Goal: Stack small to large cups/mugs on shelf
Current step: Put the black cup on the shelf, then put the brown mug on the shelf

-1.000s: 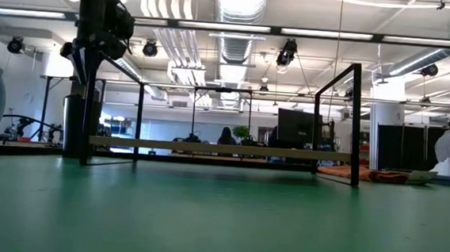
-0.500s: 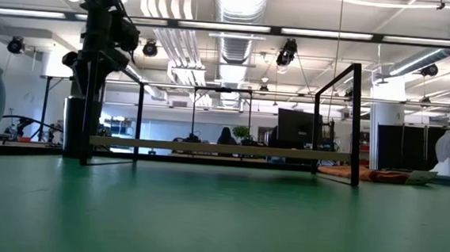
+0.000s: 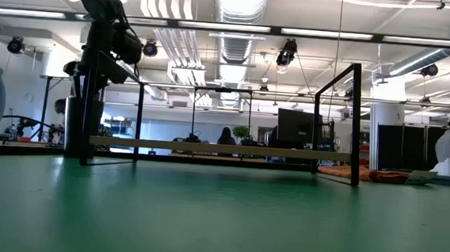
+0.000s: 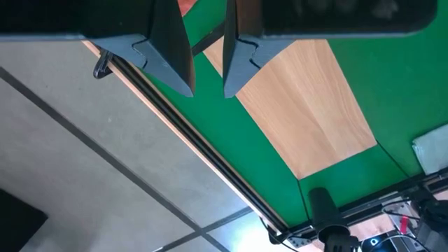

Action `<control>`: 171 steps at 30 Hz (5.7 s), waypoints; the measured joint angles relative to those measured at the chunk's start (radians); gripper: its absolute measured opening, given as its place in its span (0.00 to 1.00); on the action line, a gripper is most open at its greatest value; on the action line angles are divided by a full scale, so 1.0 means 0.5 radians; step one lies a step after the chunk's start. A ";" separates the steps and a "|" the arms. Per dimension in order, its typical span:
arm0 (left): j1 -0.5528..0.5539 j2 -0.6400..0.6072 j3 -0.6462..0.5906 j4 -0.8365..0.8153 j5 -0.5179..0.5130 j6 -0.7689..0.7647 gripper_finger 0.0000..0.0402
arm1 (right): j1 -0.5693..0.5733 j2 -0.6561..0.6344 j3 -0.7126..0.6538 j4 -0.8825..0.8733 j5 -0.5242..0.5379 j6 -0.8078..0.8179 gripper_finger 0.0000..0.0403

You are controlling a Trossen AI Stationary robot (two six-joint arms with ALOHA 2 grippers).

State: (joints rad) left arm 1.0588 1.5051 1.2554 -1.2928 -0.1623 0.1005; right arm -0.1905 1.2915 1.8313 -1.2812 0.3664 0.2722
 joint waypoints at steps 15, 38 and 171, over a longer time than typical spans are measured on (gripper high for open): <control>-0.049 -0.071 0.881 -0.516 -0.157 -0.118 0.00 | 0.000 -0.002 0.000 0.000 0.000 -0.030 0.17; -1.445 0.459 1.511 -0.557 0.113 -0.820 0.00 | -0.030 0.016 -0.086 -0.037 -0.286 0.247 0.17; -2.380 -0.425 0.486 0.518 0.188 -1.395 0.26 | 1.343 0.277 -1.358 0.369 -0.338 1.192 0.07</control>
State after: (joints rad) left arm -0.1310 1.2926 1.4982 -1.0340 -0.0681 -0.5971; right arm 0.4809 1.4300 1.1521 -1.0969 0.1972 0.8683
